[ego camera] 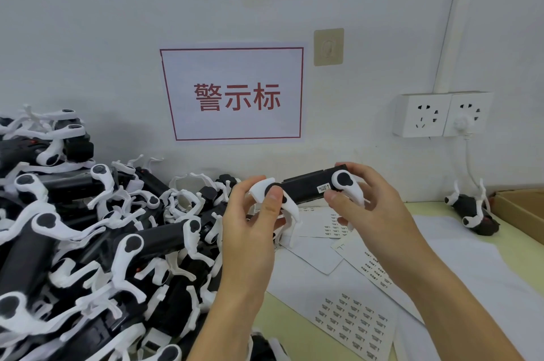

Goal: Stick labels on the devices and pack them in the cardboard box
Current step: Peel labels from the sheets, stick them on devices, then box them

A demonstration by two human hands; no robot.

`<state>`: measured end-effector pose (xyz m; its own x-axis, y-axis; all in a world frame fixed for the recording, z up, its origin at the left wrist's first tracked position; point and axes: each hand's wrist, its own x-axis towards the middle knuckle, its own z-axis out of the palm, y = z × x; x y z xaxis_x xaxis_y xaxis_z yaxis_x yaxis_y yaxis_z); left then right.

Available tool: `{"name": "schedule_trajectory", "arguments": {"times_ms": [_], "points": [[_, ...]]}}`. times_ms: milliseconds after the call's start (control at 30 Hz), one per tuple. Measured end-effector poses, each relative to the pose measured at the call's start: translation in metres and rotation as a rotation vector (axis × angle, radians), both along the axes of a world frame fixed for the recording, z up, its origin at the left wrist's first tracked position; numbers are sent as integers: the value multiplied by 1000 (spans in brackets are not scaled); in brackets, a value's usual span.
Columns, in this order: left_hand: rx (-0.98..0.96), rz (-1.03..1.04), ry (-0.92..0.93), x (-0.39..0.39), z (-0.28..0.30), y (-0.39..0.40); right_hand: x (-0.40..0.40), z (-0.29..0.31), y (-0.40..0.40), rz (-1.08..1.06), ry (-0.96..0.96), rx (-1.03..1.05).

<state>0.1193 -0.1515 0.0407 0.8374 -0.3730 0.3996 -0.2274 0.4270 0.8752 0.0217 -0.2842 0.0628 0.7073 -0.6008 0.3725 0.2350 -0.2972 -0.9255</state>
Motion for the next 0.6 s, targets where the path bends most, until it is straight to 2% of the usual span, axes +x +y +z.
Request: {"name": "schedule_trajectory", "arguments": {"times_ms": [200,400,533,600], "points": [[-5,12,-24,1,0,2,-2,-1,-2,-4,13,-48],[31,43,-41,2,3,3,-7,-1,-8,150,40,-117],[39,44,-26,0,5,5,-5,-1,-9,100,29,-108],[56,36,-54,-3,6,6,-2,-2,-9,79,49,-30]]}}
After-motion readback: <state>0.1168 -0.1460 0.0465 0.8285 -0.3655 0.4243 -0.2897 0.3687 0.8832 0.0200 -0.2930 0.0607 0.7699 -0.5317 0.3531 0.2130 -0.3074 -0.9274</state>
